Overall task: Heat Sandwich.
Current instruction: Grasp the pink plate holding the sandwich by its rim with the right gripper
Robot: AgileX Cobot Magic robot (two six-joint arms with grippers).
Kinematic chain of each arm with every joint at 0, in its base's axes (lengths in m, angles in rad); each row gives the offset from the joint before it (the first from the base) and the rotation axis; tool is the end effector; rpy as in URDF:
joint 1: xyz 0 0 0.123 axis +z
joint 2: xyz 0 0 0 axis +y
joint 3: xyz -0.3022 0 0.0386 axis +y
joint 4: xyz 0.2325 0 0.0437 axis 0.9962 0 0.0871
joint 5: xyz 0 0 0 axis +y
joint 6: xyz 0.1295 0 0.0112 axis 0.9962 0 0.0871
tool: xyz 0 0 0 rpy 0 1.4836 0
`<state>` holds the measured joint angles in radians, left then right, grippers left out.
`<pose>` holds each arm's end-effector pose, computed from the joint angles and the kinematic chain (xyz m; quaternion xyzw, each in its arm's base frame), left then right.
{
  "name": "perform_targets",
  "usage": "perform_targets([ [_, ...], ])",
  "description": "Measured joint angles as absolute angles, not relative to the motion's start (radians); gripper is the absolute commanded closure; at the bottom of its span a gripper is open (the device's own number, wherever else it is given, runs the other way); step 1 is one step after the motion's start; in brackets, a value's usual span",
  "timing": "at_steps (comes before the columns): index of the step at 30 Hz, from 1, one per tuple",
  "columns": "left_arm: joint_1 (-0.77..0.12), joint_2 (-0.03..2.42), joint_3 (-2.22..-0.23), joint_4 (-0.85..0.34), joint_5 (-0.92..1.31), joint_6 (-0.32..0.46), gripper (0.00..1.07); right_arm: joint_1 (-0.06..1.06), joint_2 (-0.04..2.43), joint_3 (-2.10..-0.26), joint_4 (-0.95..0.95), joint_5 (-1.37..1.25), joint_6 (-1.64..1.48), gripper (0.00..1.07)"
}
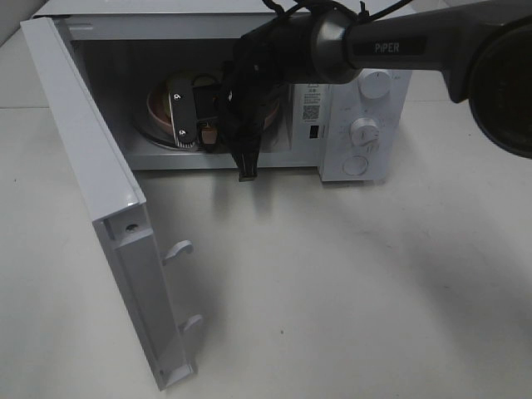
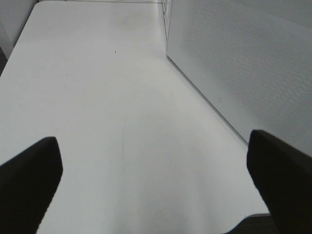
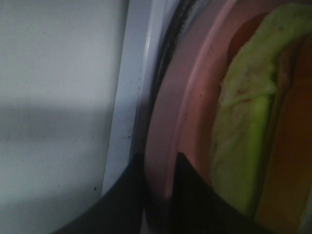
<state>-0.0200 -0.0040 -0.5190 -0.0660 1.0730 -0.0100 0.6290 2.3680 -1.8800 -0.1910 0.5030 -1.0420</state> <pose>-0.0068 -0.0074 0.2564 0.0061 0.8499 -0.0408 0.5253 0.4516 0.3138 0.1350 -0.7404 0.5836 -0.1361 0.3044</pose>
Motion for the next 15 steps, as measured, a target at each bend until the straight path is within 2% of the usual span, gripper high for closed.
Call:
perform_targets([
  [15,-0.020,-0.005,-0.519,-0.066,1.073,-0.010,0.09,0.630,2.361,-1.882,-0.203,0.525,-1.096,1.07],
])
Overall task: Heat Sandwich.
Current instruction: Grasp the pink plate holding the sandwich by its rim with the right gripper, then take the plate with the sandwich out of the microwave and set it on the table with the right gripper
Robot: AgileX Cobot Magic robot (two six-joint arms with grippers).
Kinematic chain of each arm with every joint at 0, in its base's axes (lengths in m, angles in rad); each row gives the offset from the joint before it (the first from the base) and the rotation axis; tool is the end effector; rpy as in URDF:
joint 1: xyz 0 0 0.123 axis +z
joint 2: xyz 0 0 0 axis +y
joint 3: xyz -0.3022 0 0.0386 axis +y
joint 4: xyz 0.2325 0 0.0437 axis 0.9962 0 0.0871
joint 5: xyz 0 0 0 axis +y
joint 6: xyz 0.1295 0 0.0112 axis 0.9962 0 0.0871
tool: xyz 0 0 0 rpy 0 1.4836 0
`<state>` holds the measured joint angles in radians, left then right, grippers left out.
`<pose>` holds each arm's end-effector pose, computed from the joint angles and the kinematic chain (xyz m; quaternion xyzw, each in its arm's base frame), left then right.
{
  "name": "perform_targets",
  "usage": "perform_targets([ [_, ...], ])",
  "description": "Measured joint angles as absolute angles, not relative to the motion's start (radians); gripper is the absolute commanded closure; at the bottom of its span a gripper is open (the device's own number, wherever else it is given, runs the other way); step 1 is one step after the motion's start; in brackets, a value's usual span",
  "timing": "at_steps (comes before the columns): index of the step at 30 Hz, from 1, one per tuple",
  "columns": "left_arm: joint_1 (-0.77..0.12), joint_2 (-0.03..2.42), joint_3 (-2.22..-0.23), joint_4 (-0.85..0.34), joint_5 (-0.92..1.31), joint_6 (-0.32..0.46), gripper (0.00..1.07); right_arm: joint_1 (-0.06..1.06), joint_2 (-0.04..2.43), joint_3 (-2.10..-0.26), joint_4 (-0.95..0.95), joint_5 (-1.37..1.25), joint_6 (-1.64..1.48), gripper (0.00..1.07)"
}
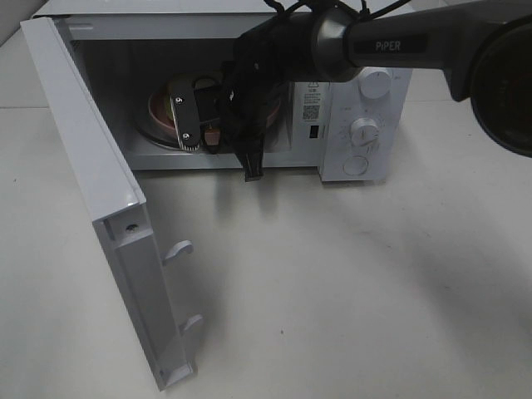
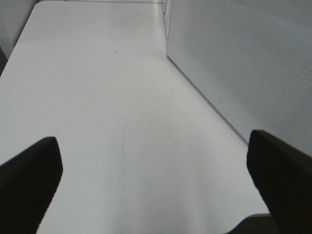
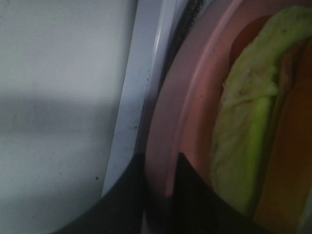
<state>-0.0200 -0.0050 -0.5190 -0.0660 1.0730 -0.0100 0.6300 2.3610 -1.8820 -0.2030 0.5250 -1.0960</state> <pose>-0.0069 -0.0074 0.2564 0.0061 0.8497 -0.0408 0.5257 0.4504 0.3121 0.1379 -0.7592 0.5618 -0.1480 0.2933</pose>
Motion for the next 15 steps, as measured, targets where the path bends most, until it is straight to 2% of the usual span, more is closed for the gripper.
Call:
perform_targets([
  [7,-0.020,-0.005,-0.519,-0.066,1.073,-0.010,0.09,0.630,2.318,-1.851,-0.192,0.558,-1.222,1.07],
  [15,-0.020,-0.005,-0.519,-0.066,1.073,-0.010,0.09,0.630,2.212,-1.696,-0.138,0.534,-1.373,1.07],
])
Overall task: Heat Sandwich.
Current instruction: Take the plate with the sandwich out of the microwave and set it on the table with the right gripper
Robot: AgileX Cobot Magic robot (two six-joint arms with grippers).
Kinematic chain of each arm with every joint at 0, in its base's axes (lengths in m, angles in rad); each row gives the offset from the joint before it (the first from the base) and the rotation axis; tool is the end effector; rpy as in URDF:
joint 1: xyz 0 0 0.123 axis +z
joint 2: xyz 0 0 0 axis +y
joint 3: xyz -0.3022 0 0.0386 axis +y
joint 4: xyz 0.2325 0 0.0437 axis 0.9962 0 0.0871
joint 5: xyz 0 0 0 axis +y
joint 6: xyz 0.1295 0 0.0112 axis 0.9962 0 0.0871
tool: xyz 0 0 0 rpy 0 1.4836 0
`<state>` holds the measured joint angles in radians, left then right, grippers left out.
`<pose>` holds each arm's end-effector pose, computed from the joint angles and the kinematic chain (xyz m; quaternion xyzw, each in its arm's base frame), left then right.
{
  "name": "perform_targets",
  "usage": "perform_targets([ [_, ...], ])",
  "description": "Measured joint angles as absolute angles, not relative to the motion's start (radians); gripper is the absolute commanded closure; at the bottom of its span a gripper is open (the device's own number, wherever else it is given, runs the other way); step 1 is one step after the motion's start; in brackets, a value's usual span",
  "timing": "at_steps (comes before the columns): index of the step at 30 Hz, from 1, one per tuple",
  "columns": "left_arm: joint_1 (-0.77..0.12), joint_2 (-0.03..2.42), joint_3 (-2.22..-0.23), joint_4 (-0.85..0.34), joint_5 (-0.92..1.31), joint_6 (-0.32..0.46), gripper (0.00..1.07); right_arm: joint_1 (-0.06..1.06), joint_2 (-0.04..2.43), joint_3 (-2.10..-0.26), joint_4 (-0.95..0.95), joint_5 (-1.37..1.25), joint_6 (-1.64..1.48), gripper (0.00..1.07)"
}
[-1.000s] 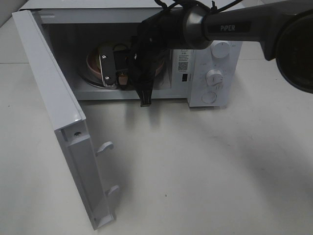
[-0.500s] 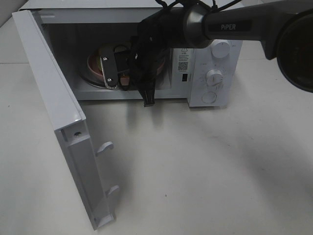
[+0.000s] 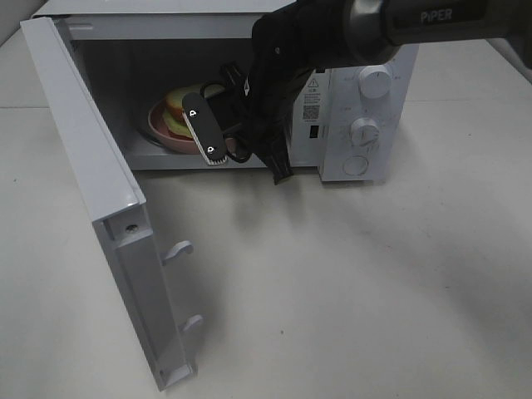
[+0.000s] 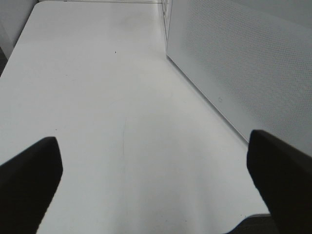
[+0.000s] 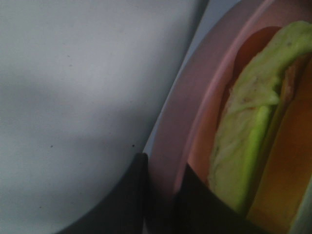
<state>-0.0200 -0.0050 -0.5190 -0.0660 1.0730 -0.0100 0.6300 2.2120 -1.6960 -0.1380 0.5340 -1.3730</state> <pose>-0.0069 -0.0074 0.2564 0.0061 0.8497 -0.0408 0.5257 0.4174 0.2930 0.1592 -0.8266 0.4743 -0.1562 0.2597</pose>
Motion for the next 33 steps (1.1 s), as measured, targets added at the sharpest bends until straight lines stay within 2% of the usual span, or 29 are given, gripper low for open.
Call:
perform_targets([
  [19,-0.020,-0.005,-0.519,-0.066,1.073,-0.010,0.09,0.630,1.984,-1.464,-0.080,0.511,-1.578,1.07],
  [33,-0.020,-0.005,-0.519,-0.066,1.073,-0.010,0.09,0.633,1.769,-1.171,-0.063,0.327,-1.616,1.07],
])
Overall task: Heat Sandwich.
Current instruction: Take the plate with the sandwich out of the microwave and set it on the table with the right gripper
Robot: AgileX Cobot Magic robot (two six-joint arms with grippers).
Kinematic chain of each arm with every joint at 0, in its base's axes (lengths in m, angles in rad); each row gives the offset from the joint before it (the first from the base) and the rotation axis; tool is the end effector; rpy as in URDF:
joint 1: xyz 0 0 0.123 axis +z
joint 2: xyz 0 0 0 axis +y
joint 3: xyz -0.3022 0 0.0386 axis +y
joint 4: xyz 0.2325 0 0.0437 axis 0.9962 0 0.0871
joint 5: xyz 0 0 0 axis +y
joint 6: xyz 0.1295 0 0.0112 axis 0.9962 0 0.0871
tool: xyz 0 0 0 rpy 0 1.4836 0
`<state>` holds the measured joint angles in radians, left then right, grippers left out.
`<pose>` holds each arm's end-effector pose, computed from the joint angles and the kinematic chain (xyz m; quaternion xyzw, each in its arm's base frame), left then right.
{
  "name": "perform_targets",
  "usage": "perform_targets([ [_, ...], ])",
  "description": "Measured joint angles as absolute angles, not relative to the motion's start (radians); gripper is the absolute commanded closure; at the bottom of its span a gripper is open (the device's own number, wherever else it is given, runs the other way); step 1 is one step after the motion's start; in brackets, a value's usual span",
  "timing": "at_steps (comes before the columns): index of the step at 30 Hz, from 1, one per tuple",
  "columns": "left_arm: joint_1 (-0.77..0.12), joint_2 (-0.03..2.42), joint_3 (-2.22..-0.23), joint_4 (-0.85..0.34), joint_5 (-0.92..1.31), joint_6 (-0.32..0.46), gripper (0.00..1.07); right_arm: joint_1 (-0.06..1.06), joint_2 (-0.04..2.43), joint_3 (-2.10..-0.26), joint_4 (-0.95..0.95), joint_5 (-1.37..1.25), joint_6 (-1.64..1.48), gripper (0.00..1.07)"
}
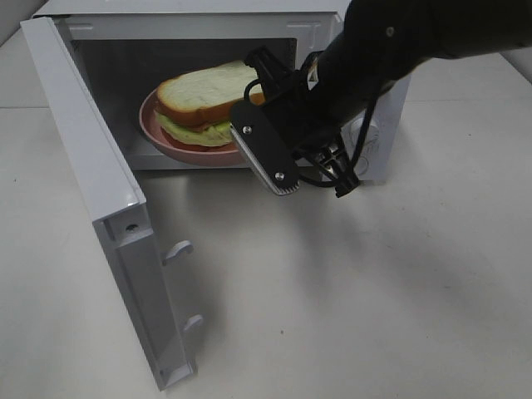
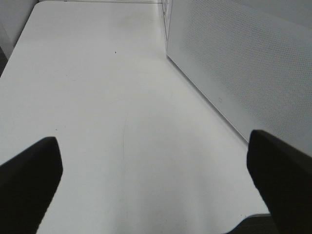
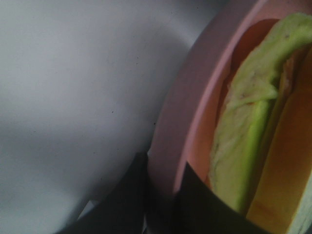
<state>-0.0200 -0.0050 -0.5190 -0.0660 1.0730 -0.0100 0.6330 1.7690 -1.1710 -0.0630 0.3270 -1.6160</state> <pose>-0.0069 -0.0074 0.2564 0.0061 0.8497 -0.0408 0.5257 0.3249 0.2351 0.2203 -0.8522 0.3809 -0.1868 0.3063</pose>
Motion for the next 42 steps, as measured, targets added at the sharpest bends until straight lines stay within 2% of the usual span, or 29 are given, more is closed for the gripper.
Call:
perform_targets([
  [11,-0.020,-0.005,-0.519,-0.066,1.073,-0.010,0.09,0.633,1.594,-0.943,-0.064,0.213,-1.614,1.07],
  [42,-0.020,-0.005,-0.519,-0.066,1.073,-0.010,0.09,0.632,1.176,-0.594,-0.067,0.241,-1.462,1.07],
])
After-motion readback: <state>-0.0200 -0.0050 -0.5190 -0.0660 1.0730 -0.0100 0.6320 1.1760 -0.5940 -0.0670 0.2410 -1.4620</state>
